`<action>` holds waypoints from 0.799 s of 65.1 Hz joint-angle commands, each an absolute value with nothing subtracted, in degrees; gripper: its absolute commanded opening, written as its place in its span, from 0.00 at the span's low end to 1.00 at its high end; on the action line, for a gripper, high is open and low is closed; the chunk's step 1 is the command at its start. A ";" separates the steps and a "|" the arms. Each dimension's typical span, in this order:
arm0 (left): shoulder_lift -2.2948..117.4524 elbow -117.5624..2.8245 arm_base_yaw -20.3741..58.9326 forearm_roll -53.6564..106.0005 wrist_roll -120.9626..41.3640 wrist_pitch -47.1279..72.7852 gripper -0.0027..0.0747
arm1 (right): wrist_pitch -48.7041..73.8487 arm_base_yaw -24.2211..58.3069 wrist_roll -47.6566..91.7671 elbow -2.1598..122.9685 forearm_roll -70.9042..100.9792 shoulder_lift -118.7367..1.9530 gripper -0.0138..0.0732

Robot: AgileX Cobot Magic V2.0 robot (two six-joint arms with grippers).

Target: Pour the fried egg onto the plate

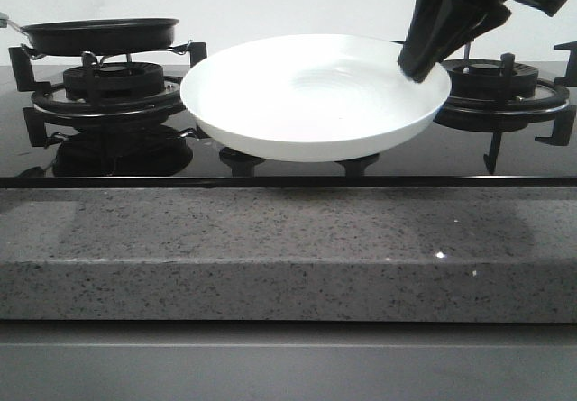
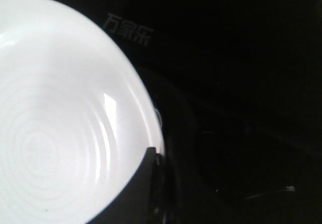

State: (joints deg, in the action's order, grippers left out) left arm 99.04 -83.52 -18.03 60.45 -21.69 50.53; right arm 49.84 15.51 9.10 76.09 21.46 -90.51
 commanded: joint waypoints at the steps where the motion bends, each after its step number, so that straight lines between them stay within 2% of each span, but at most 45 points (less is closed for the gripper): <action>1: 98.86 -87.80 -18.10 64.19 -21.81 51.49 0.90 | 47.61 15.58 9.55 77.39 23.17 -87.61 0.08; 30: 105.89 -93.05 -18.10 65.20 -21.59 53.96 0.90 | 47.66 15.58 9.55 77.39 23.17 -87.61 0.08; 40: 106.15 -93.80 -18.10 65.46 -21.59 54.08 0.76 | 47.66 15.58 9.55 77.39 23.17 -87.61 0.08; 52: 106.15 -93.80 -18.10 65.46 -21.59 54.08 0.48 | 47.66 15.58 9.55 77.39 23.17 -87.61 0.08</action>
